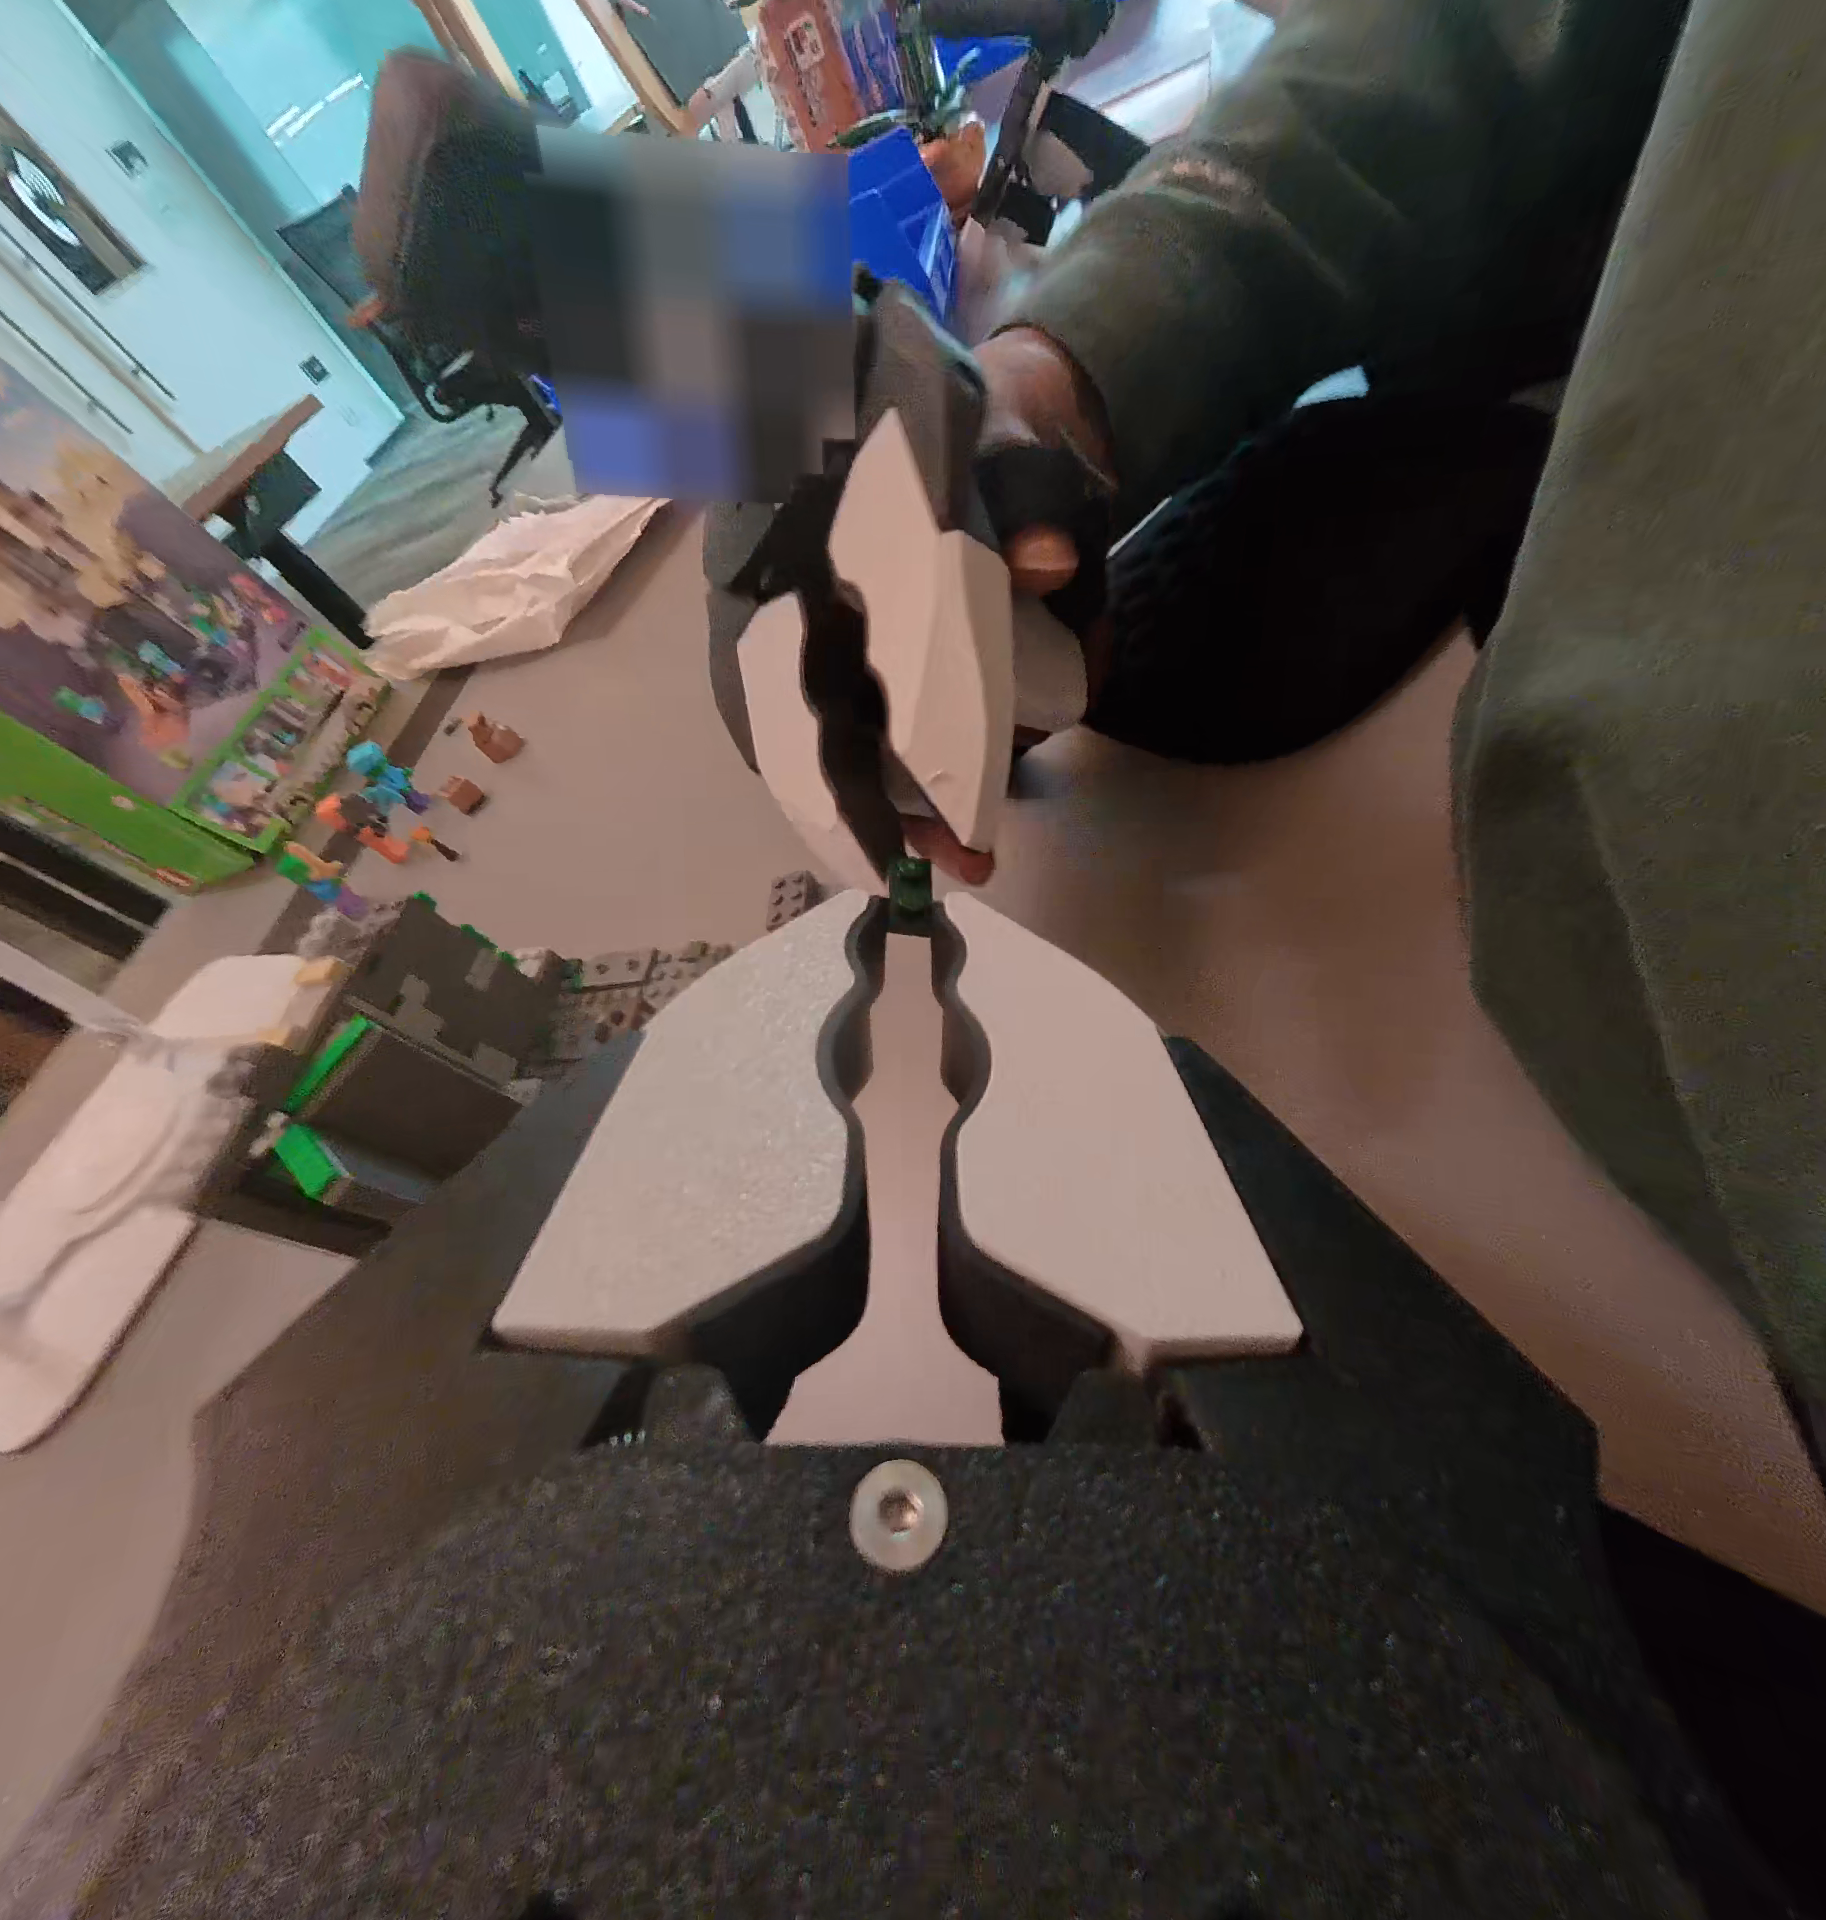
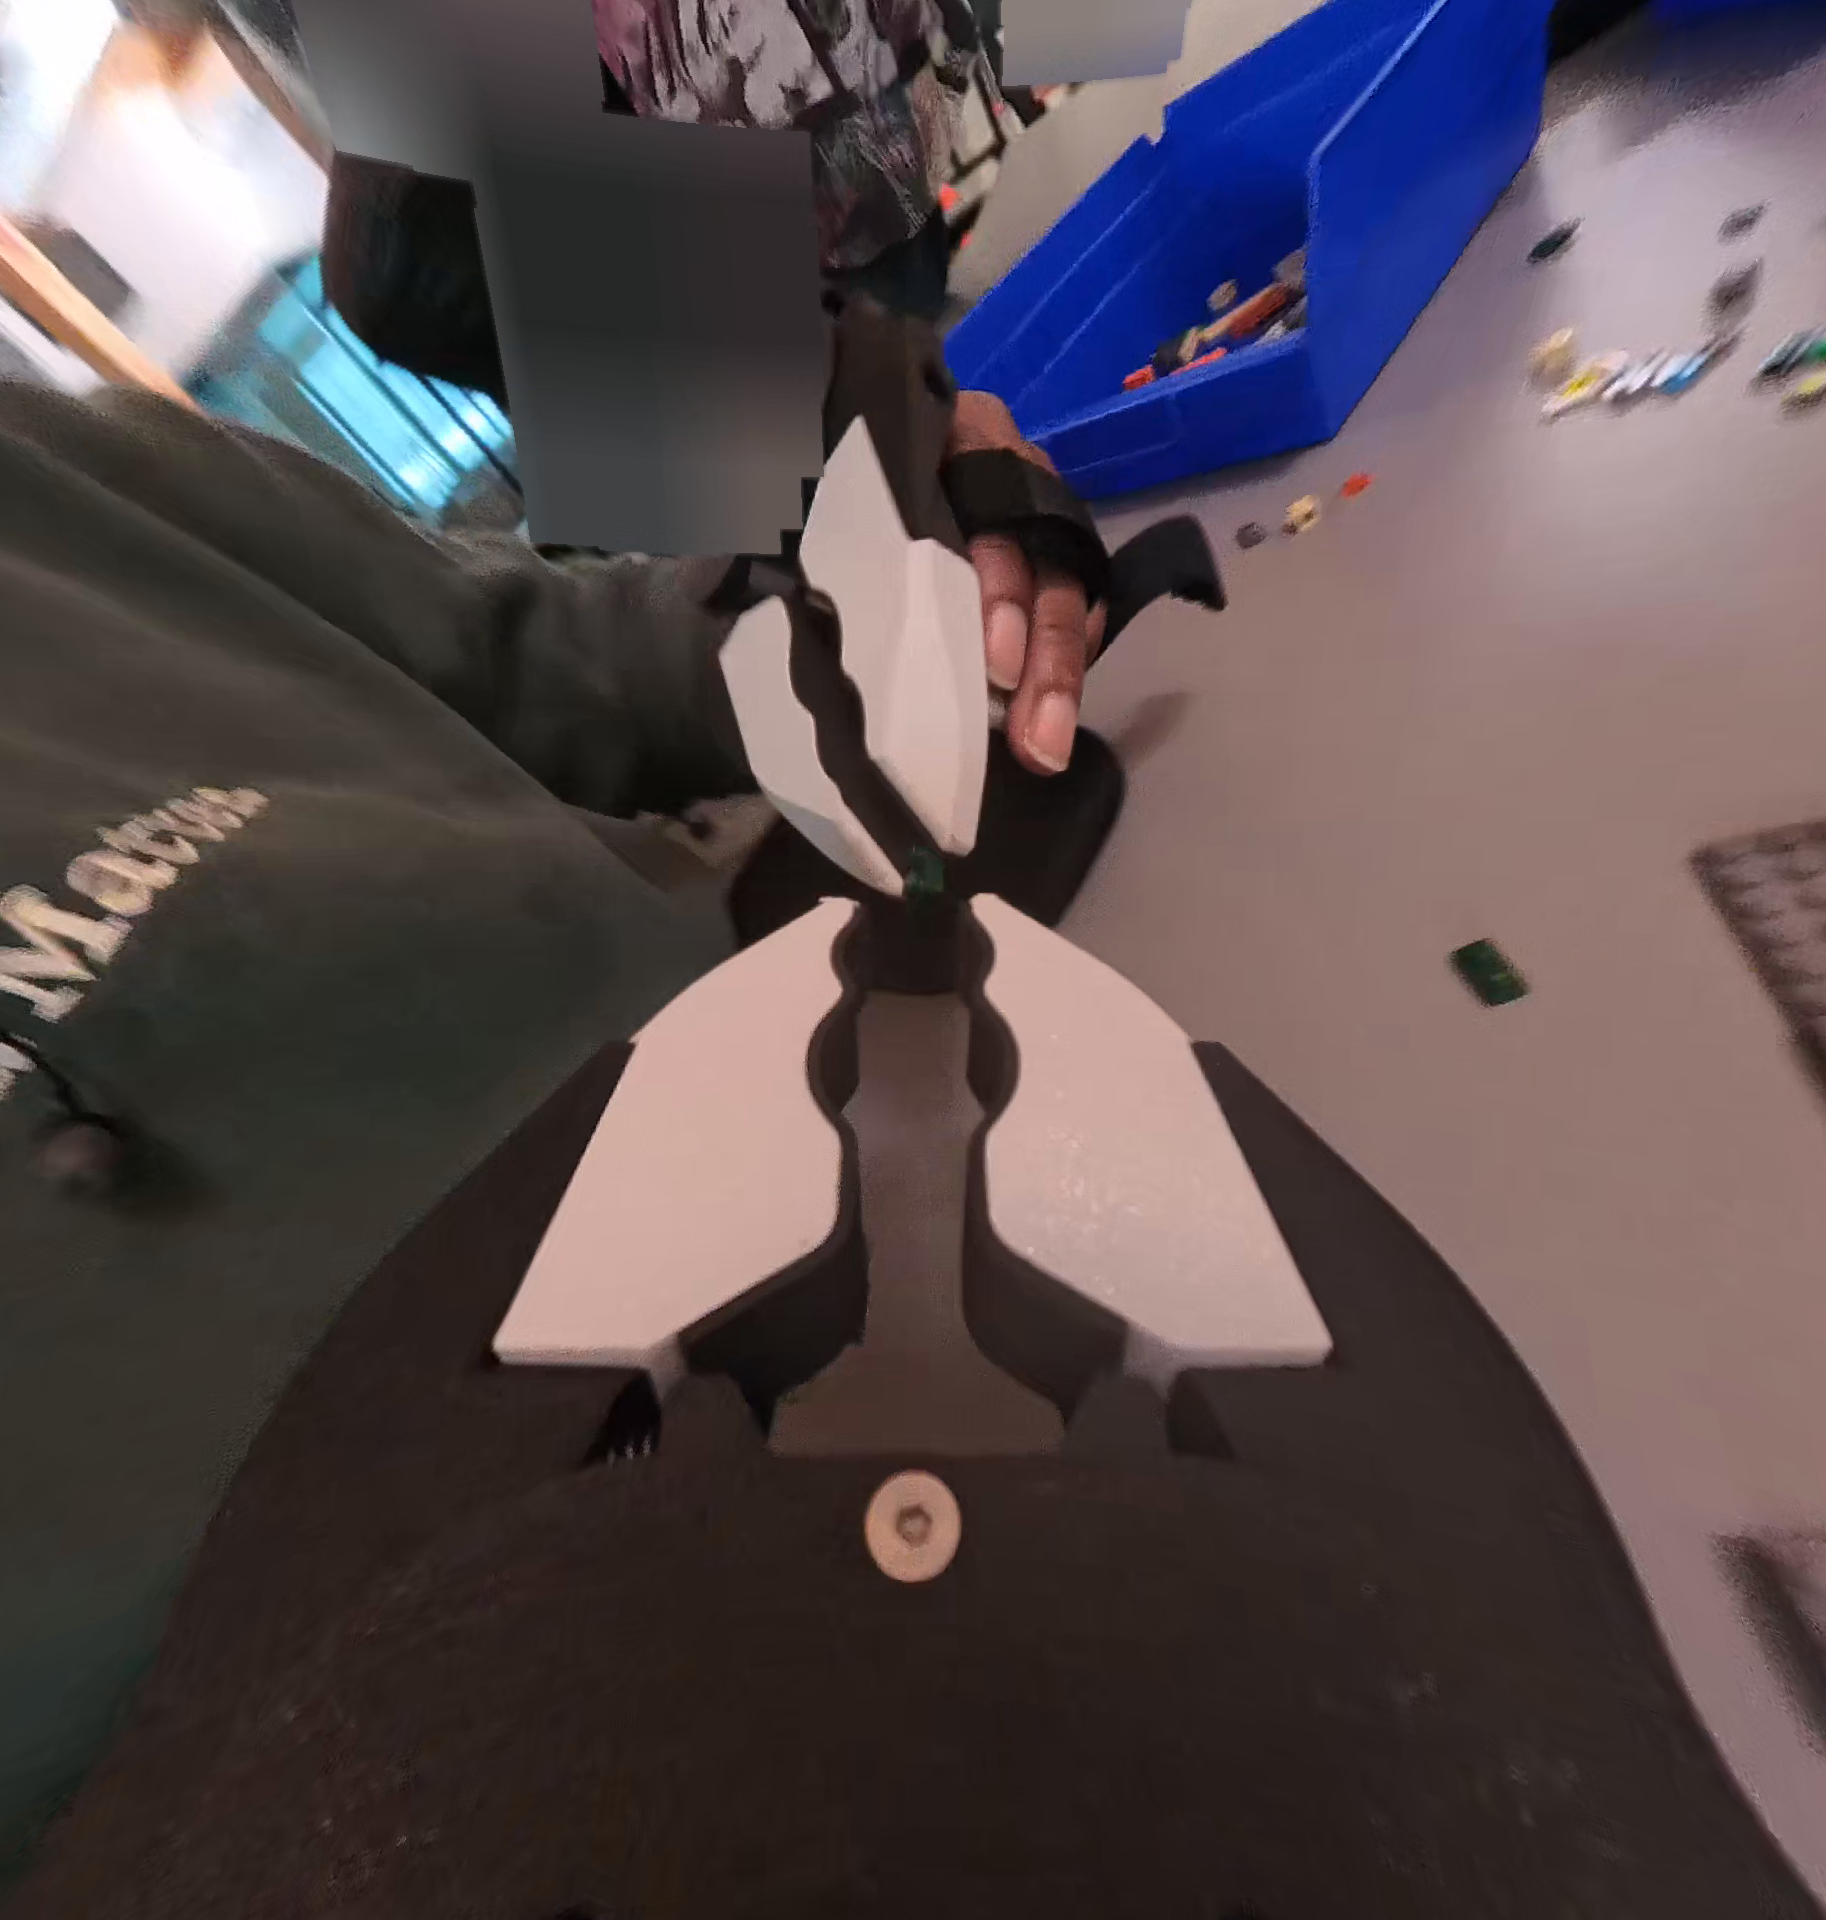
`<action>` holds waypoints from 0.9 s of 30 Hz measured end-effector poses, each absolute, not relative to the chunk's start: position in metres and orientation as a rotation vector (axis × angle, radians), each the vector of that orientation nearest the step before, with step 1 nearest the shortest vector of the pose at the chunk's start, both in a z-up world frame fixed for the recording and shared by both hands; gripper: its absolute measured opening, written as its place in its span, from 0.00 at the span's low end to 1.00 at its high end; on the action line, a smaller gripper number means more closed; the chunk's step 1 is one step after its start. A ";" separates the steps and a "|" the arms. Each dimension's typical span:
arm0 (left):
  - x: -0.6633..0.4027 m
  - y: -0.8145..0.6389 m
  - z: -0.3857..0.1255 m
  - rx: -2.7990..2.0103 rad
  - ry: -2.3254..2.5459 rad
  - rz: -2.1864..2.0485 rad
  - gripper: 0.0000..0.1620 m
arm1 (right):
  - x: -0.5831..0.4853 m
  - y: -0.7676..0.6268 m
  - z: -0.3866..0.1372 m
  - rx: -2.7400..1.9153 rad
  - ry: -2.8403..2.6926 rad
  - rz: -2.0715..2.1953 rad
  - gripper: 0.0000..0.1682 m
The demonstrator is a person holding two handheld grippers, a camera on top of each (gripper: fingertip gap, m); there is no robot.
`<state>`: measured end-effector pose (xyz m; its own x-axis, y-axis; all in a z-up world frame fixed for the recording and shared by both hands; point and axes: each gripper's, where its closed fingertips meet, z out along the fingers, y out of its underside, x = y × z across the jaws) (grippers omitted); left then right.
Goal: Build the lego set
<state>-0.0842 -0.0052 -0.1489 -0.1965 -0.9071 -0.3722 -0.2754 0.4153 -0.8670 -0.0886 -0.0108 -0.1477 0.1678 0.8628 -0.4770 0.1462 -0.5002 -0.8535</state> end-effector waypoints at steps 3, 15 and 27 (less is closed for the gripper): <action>-0.088 -0.003 -0.151 -1.128 1.687 -0.938 0.05 | -0.087 -0.007 -0.150 -1.701 -1.104 1.086 0.12; -0.087 -0.007 -0.162 -1.212 1.704 -1.080 0.05 | -0.093 -0.003 -0.165 -1.589 -1.328 0.676 0.04; -0.087 0.001 -0.178 -1.211 1.780 -0.953 0.05 | -0.095 0.003 -0.179 -1.720 -1.300 0.787 0.04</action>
